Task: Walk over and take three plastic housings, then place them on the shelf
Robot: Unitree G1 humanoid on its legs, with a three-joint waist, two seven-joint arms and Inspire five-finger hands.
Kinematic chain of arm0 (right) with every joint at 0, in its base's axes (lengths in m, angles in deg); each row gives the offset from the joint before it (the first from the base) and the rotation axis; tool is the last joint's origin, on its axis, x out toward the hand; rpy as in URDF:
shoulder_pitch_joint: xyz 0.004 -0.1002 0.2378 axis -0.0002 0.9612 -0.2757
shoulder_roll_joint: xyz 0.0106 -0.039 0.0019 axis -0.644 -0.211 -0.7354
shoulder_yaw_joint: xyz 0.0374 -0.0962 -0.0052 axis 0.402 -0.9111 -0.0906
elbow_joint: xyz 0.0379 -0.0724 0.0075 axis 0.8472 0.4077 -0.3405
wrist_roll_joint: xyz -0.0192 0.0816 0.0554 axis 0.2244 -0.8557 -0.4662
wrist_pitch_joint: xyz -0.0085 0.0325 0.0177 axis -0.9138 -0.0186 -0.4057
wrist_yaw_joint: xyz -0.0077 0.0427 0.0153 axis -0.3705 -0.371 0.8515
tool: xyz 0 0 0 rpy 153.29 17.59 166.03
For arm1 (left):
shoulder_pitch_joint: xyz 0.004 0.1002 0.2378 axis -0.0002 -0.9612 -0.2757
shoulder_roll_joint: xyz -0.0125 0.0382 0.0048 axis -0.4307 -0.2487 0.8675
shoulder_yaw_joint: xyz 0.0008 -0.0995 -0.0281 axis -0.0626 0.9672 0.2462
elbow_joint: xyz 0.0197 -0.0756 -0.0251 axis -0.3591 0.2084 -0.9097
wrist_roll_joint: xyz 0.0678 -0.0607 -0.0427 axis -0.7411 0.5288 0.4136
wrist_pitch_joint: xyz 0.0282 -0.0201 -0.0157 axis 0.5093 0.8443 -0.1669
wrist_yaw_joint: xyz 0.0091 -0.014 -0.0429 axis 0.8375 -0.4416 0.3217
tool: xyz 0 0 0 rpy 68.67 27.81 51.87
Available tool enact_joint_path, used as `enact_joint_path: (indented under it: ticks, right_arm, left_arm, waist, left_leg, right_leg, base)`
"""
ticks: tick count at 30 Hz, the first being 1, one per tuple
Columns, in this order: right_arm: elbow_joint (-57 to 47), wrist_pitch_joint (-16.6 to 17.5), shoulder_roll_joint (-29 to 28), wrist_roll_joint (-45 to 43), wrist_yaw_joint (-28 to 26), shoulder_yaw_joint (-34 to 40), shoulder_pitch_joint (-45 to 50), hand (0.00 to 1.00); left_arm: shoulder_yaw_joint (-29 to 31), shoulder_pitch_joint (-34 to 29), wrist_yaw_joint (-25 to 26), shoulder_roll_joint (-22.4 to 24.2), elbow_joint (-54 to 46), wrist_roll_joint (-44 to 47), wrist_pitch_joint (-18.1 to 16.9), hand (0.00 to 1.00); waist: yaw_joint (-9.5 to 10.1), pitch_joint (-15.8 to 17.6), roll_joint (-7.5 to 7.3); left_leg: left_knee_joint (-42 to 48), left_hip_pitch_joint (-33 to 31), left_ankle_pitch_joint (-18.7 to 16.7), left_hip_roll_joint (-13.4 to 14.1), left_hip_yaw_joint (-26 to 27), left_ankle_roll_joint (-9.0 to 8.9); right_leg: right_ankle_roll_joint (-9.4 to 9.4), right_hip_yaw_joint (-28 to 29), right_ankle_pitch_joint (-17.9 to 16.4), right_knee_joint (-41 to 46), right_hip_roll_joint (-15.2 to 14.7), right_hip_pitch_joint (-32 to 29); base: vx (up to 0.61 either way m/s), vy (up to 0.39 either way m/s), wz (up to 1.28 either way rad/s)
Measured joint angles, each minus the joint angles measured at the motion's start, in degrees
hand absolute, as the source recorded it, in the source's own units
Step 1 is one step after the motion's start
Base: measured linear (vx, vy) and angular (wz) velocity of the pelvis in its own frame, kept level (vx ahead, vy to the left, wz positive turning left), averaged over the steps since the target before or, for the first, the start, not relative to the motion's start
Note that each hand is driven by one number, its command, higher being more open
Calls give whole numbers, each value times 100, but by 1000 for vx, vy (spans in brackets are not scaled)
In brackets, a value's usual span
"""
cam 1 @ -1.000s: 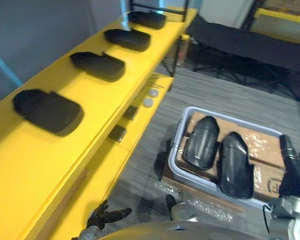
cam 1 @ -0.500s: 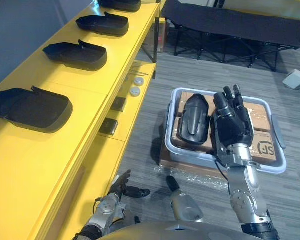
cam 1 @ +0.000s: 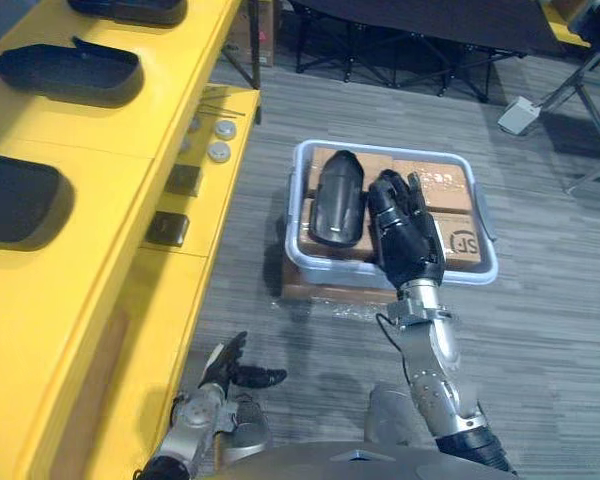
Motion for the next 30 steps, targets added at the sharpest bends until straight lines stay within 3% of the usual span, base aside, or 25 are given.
enact_joint_path:
  ticks: [1,2,3,4,5,6,7,8,9,10,11,12,14,15,17,18,20,26,30]
  right_arm:
    - [-13,-3,-1,12,47,63,120,100]
    - [-30,-23,-3,15,30,153,324,100]
    - [-49,-49,24,15,10,242,437,100]
    - [-63,-136,129,5,-80,471,538,100]
    - [-90,-269,367,-38,-231,987,686,100]
    - [-98,-306,474,-38,-267,1232,763,100]
    - [-98,-381,649,-46,-306,1632,870,100]
    - [-104,-403,776,-47,-351,2086,1087,100]
    - [-126,-396,955,-45,-387,2520,1203,100]
    - [-132,-389,998,-45,-398,2584,1204,100]
    - [-167,-360,1192,-32,-517,2865,1182,100]
    - [-167,-361,1201,-31,-528,2908,1179,100]
    - [-81,-421,1205,-16,-521,3094,1147,100]
    - [3,-454,1202,-7,-516,3089,1077,100]
    - [465,-600,1196,205,-324,3087,770,100]
    - [861,-749,1147,251,-213,3030,505,100]
    - [1549,-1000,1151,596,-101,2852,142,100]
    - [2962,-1657,1524,1227,-94,2401,-1231,100]
    - [4187,-1850,2345,1632,-55,2054,-2981,100]
  left_arm:
    - [-36,0,-15,-74,12,76,-4,100]
    - [-22,-13,-22,-132,69,372,-30,100]
    - [3,-17,-15,-125,105,518,-30,100]
    - [50,-23,-10,-21,133,662,-30,100]
    - [56,1,-10,173,117,778,-59,100]
    - [45,32,-10,284,109,889,-78,100]
    - [-28,87,-35,486,85,1068,-77,100]
    - [-125,88,-180,688,29,1228,-74,100]
    - [-178,21,-409,878,-80,1405,-81,100]
    - [-180,3,-453,906,-108,1414,-87,100]
    - [-204,-30,-626,967,-228,1425,-146,100]
    - [-202,-29,-639,964,-261,1427,-149,100]
    - [-189,-108,-612,953,-543,1425,-147,100]
    - [-177,-171,-608,937,-638,1426,-140,100]
    - [-173,-256,-612,888,-758,1410,9,100]
    - [-171,-252,-587,818,-732,1366,124,100]
    - [-193,-375,-541,685,-673,1256,240,100]
    - [-56,-372,-221,342,-666,1072,229,100]
    - [94,-277,-208,336,-899,869,-5,100]
  waist:
    - [-11,-38,-66]
    - [-26,-118,-226]
    - [-40,-174,-327]
    - [-46,-176,-258]
    - [-177,-172,-93]
    - [-257,-149,-36]
    - [-416,-74,91]
    - [-547,-23,58]
    - [-563,-11,28]
    - [-560,-28,51]
    - [-546,-93,160]
    - [-549,-95,169]
    - [-471,-116,206]
    - [-463,-125,218]
    - [-392,-164,262]
    - [-275,-153,148]
    - [-137,-180,61]
    - [38,-158,60]
    - [310,234,79]
  left_leg:
    - [-12,3,98,124,12,-177]
    - [-13,35,207,189,-4,-379]
    - [-10,54,255,200,-45,-470]
    - [-33,66,354,365,-145,-559]
    - [-114,-27,648,608,-402,-426]
    - [-96,-92,807,671,-479,-247]
    - [-26,-181,1115,787,-514,91]
    - [11,-166,1486,777,-360,285]
    - [92,39,1348,504,-257,70]
    - [143,44,1307,426,-241,68]
    - [422,14,954,135,-115,258]
    - [463,6,900,82,-120,279]
    - [542,-39,380,-438,-355,240]
    - [378,-2,279,-507,-366,259]
    - [-467,263,80,-652,-554,6]
    - [-637,292,209,-830,-552,-18]
    - [-652,190,306,-977,-606,-62]
    - [-675,-141,452,-1171,-920,-11]
    - [-579,-558,544,-1144,-1156,11]
  right_leg:
    - [246,35,127,-194,38,-59]
    - [647,-42,405,-638,51,-21]
    - [884,-157,213,-792,63,63]
    - [1356,-301,-222,-983,192,299]
    - [1431,-692,-700,-1243,396,468]
    - [1397,-833,-834,-1343,456,570]
    - [1313,-985,-861,-1425,573,724]
    - [1195,-1059,-907,-1448,530,926]
    - [1096,-1044,-917,-1496,465,1031]
    - [1077,-1044,-908,-1527,464,1035]
    - [997,-1045,-852,-1681,479,993]
    - [986,-1035,-839,-1701,482,983]
    - [946,-998,-761,-1918,499,995]
    - [948,-1000,-702,-1991,522,995]
    - [1072,-1070,-531,-2148,583,942]
    - [1160,-1043,-383,-2199,444,922]
    - [1235,-1115,-127,-2546,318,1038]
    - [1240,-1518,190,-2956,177,1144]
    - [1108,-1771,439,-3140,260,1044]
  base:
    - [8,-527,-23]
    - [7,-575,-20]
    - [24,-619,-22]
    - [30,-751,-18]
    - [25,-615,-7]
    - [6,-572,22]
    - [-11,-371,45]
    - [-41,-510,15]
    - [-42,-305,-12]
    - [-72,-232,-67]
    - [-57,-109,-51]
    - [-85,-129,-49]
    - [-72,-12,-17]
    - [-51,32,-4]
    - [-47,69,12]
    - [-54,106,13]
    - [-32,110,19]
    - [-24,47,31]
    - [-88,-13,25]
